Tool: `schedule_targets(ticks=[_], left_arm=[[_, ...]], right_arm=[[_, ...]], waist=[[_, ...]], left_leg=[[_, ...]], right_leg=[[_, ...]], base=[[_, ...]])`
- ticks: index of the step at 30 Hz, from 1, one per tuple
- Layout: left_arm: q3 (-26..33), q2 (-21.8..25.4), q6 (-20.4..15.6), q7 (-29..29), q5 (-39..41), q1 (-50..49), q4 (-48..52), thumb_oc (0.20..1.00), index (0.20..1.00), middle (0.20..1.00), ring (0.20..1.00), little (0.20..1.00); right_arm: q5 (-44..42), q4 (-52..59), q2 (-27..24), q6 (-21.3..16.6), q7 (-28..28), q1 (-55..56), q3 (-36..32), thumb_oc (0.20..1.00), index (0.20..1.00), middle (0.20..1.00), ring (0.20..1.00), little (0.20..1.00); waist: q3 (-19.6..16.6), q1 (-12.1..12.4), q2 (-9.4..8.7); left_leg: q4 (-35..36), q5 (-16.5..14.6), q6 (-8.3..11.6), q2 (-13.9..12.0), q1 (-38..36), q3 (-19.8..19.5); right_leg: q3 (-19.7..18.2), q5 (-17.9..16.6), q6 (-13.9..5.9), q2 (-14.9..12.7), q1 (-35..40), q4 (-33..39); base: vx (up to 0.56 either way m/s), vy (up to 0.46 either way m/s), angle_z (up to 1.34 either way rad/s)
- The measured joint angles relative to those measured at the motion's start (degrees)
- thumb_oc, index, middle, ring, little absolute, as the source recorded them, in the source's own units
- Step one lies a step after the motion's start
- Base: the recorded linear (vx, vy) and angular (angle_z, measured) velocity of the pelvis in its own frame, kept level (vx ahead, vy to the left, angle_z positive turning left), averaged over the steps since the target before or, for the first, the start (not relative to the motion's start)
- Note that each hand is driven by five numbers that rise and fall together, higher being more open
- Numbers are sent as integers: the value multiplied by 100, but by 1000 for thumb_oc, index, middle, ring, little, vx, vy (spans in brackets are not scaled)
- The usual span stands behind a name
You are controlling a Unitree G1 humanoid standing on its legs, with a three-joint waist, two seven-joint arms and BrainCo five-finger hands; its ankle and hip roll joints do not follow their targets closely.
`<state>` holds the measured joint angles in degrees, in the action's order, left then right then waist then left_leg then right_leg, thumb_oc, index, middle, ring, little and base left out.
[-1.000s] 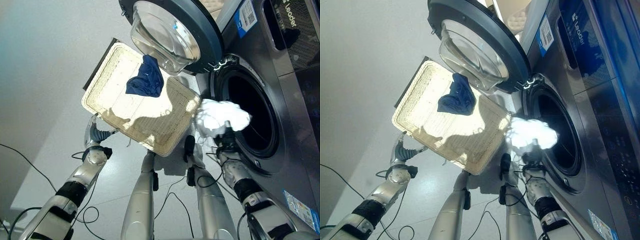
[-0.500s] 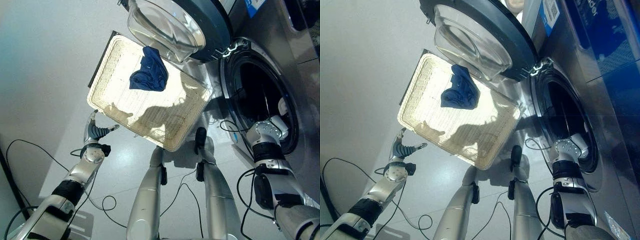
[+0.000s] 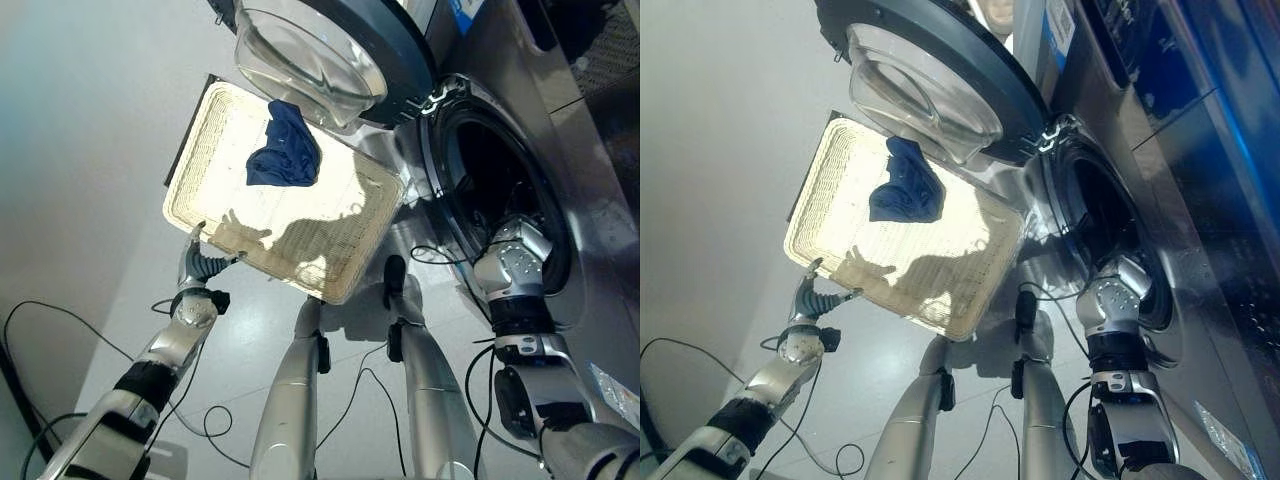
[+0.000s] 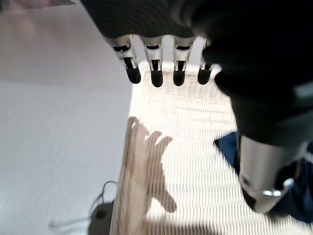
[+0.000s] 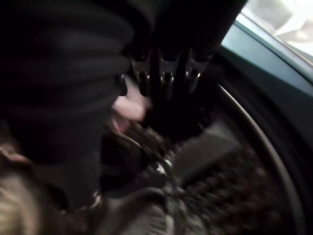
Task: Put the clothes into the washing machine.
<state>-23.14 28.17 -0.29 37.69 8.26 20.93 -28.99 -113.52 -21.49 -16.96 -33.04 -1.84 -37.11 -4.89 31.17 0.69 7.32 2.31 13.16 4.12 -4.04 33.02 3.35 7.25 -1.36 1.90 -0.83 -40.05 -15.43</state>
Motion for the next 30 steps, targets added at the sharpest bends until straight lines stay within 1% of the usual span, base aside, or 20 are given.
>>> schedule_targets(ticks=[2, 3, 4, 5, 7, 9, 12, 13, 14, 15, 16, 17, 18, 19, 21, 22, 23, 24, 28, 30], left_arm=[[-46, -11, -114, 151, -164, 122, 38, 1000, 1000, 1000, 1000, 1000], [-34, 26, -173, 314, -279, 285, 13, 1000, 1000, 1000, 1000, 1000], [-33, 102, -199, 421, -303, 441, -8, 1000, 1000, 1000, 1000, 1000], [-32, 137, -215, 461, -302, 539, -25, 1000, 1000, 1000, 1000, 1000], [-34, 248, -225, 580, -310, 902, -32, 1000, 1000, 1000, 1000, 1000], [-49, 384, -218, 647, -315, 1051, -68, 1000, 1000, 1000, 1000, 1000], [-43, 397, -97, 691, -323, 1190, -162, 1000, 1000, 1000, 1000, 1000], [-66, 373, 21, 705, -398, 1262, -245, 1000, 1000, 1000, 1000, 1000], [-85, 348, 87, 713, -474, 1277, -319, 1000, 1000, 1000, 1000, 1000], [-93, 334, 232, 736, -529, 1342, -413, 1000, 1000, 1000, 1000, 1000], [-94, 334, 282, 738, -529, 1374, -469, 1000, 1000, 1000, 1000, 1000], [-113, 319, 428, 746, -531, 1471, -622, 1000, 1000, 1000, 1000, 1000], [-126, 325, 487, 747, -530, 1540, -673, 1000, 1000, 1000, 1000, 1000], [-160, 299, 644, 796, -531, 1668, -751, 1000, 1000, 1000, 1000, 1000], [-186, 262, 908, 924, -533, 1844, -996, 1000, 1000, 1000, 1000, 1000], [-186, 260, 1008, 970, -531, 1917, -1069, 1000, 1000, 1000, 1000, 1000], [-187, 241, 1156, 1035, -527, 2016, -1194, 1000, 1000, 1000, 1000, 1000], [-187, 241, 1156, 1035, -527, 2016, -1194, 1000, 1000, 1000, 1000, 1000], [-186, 146, 1680, 1135, -508, 2497, -1537, 1000, 1000, 1000, 1000, 1000], [-136, 199, 1915, 1130, -475, 2684, -1783, 1000, 1000, 1000, 1000, 1000]], right_arm=[[0, -211, -31, 197, 401, 49, 73, 1000, 1000, 1000, 1000, 1000], [0, -417, -138, 317, 774, 32, 225, 1000, 1000, 1000, 1000, 1000], [0, -516, -225, 430, 956, 27, 397, 1000, 1000, 1000, 1000, 1000], [0, -561, -248, 488, 985, 10, 445, 1000, 1000, 1000, 1000, 1000], [33, -698, -365, 587, 1348, 111, 781, 1000, 1000, 1000, 1000, 1000], [219, -664, -241, 653, 1481, 240, 938, 1000, 1000, 1000, 1000, 1000], [701, -673, 37, 767, 1535, 640, 1125, 1000, 1000, 1000, 1000, 1000], [996, -696, 99, 835, 1485, 870, 1291, 1000, 1000, 1000, 1000, 1000], [1177, -696, 101, 875, 1443, 994, 1378, 1000, 1000, 1000, 1000, 1000], [1494, -699, 108, 995, 1323, 1211, 1539, 1000, 1000, 1000, 1000, 1000], [1624, -698, 108, 1045, 1272, 1273, 1624, 1000, 1000, 1000, 1000, 1000], [1881, -694, 108, 1144, 1169, 1390, 1765, 1000, 1000, 1000, 1000, 1000], [1974, -694, 109, 1201, 1127, 1416, 1830, 1000, 1000, 1000, 1000, 1000], [2213, -671, 144, 1263, 1029, 1544, 1978, 1000, 1000, 1000, 1000, 1000], [2675, -655, 97, 1425, 925, 1598, 2274, 1000, 1000, 1000, 1000, 1000], [2845, -641, 106, 1495, 888, 1613, 2396, 1000, 1000, 1000, 1000, 1000], [3180, -631, 128, 1603, 837, 1650, 2587, 1000, 1000, 1000, 1000, 1000], [3180, -631, 128, 1603, 837, 1650, 2587, 1000, 1000, 1000, 1000, 1000], [4078, -607, 31, 1889, 757, 1769, 3044, 1000, 1000, 1000, 1000, 1000], [4523, -567, -99, 1999, 795, 1761, 3255, 1000, 1000, 1000, 1000, 1000]], waist=[[0, -21, -1], [-1, -71, -1], [-1, -137, -1], [-1, -136, -1], [-2, -213, -3], [-6, -318, -12], [-27, -410, -67], [-31, -481, -78], [-43, -483, -102], [-65, -532, -156], [-67, -594, -168], [-63, -690, -192], [-61, -726, -211], [-62, -822, -250], [-70, -842, -398], [-56, -902, -450], [-58, -969, -484], [-58, -969, -484], [-63, -1142, -611], [-76, -1081, -765]], left_leg=[[-23, -1, 0, -2, -42, 58], [-29, -1, 0, 8, -45, 106], [-25, -1, 0, 20, -40, 113], [-20, -2, 0, 28, -41, 113], [-16, -10, -4, 51, -46, 118], [-20, -74, -64, 51, -44, 121], [-89, -114, -108, 115, 21, 156], [-119, -128, -127, 144, 46, 227], [-145, -142, -140, 153, 71, 276], [-177, -164, -138, 171, 124, 350], [-189, -163, -140, 182, 164, 376], [-192, -162, -142, 193, 232, 416], [-197, -161, -144, 198, 265, 436], [-208, -159, -148, 212, 314, 452], [-273, -208, -204, 208, 359, 579], [-320, -235, -209, 207, 386, 609], [-358, -247, -213, 213, 421, 625], [-358, -247, -213, 213, 421, 625], [-551, -371, -219, 195, 560, 721], [-644, -446, -192, 193, 628, 774]], right_leg=[[6, 3, -5, -2, 58, 24], [-9, 3, -5, -11, 72, 47], [-4, 3, -5, -23, 77, 57], [-3, 3, -5, -29, 78, 60], [-23, 3, -5, -48, 85, 61], [-30, 3, -5, -39, 73, 58], [-136, 20, -57, -51, -16, 9], [-215, 19, -116, -68, -53, 3], [-243, 7, -137, -79, -92, -6], [-340, -19, -172, -89, -188, -32], [-352, -28, -186, -99, -228, -46], [-373, -58, -225, -112, -309, -44], [-386, -77, -230, -119, -354, -43], [-462, -102, -223, -110, -423, -47], [-572, -133, -225, -99, -518, -69], [-609, -140, -222, -94, -541, -76], [-626, -145, -224, -98, -564, -77], [-626, -145, -224, -98, -564, -77], [-728, -160, -207, -79, -690, -97], [-778, -163, -203, -82, -828, -184]], base=[[-4, 8, 3], [0, 0, 0], [-10, 39, 1], [-7, 40, 3], [-9, 42, 3], [-5, 42, 0], [14, 50, -9], [-2, 58, -14], [-2, 62, -24], [-2, 53, -19], [-2, 43, -17], [-3, 55, -8], [2, 79, -11], [6, 84, -18], [9, 53, -25], [14, 62, -16], [11, 44, -7], [16, 49, -7], [21, 55, -12], [22, 42, -23]])
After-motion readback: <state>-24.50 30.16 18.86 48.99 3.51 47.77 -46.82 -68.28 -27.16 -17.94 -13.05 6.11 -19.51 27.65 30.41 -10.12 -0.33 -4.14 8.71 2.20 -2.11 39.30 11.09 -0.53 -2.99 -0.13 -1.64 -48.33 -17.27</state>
